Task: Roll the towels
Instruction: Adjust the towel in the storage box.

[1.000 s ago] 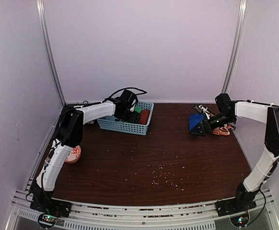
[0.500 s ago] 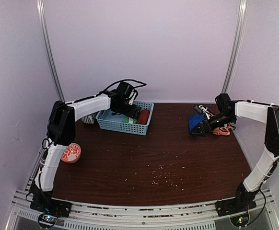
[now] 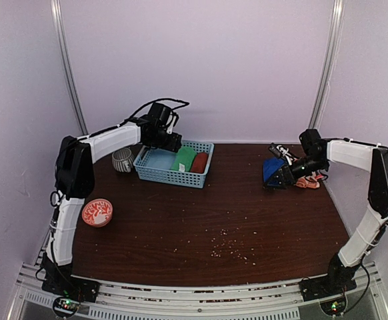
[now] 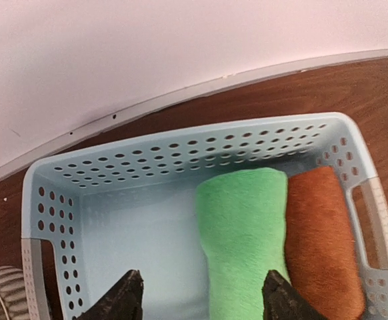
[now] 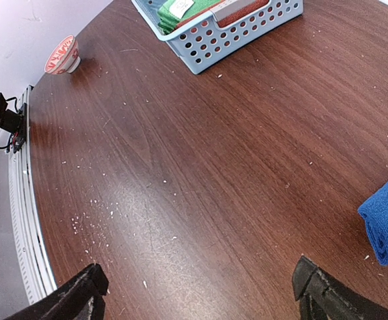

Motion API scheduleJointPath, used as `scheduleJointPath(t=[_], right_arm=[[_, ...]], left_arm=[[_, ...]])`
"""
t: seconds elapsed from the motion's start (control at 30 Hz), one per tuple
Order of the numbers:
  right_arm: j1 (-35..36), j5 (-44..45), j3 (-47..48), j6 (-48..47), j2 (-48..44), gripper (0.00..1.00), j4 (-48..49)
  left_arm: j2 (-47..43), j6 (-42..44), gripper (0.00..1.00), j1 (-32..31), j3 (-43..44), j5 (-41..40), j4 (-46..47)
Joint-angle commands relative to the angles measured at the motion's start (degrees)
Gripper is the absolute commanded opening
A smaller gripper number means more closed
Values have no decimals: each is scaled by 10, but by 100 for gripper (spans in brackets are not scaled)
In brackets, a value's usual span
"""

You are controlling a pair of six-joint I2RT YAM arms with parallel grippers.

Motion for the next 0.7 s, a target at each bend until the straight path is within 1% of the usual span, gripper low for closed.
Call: scheduleJointPath(t=[0.0,0.1,0.2,0.33,0.43,0.53,0.63,0.67], right_arm=[[-2,-5,13,-6,9,100,-5],[-2,-1,13,-7,9,100,-5],[-1,4,13,-6,9,100,-5],[-2,9,12,-7,8,100,-3],[-2,8,14,-6,15,100,-4],[-2,7,18,-11,20,100,-11],[-2,6,19,-11,19,100,-11],[-1,6,18,-10,18,100,-12]], left_arm=[[59,-14,57,15,31,-11,26],[98,-22,51,20,73,7,28],[129,-30,49,21,103,29,30],[149,-52,46,20,108,71,49],[160,-69,45,16,108,99,59],[160,-73,47,12,103,95,59],[138,-72,55,14,86,54,54],[129,-72,60,16,79,43,53]])
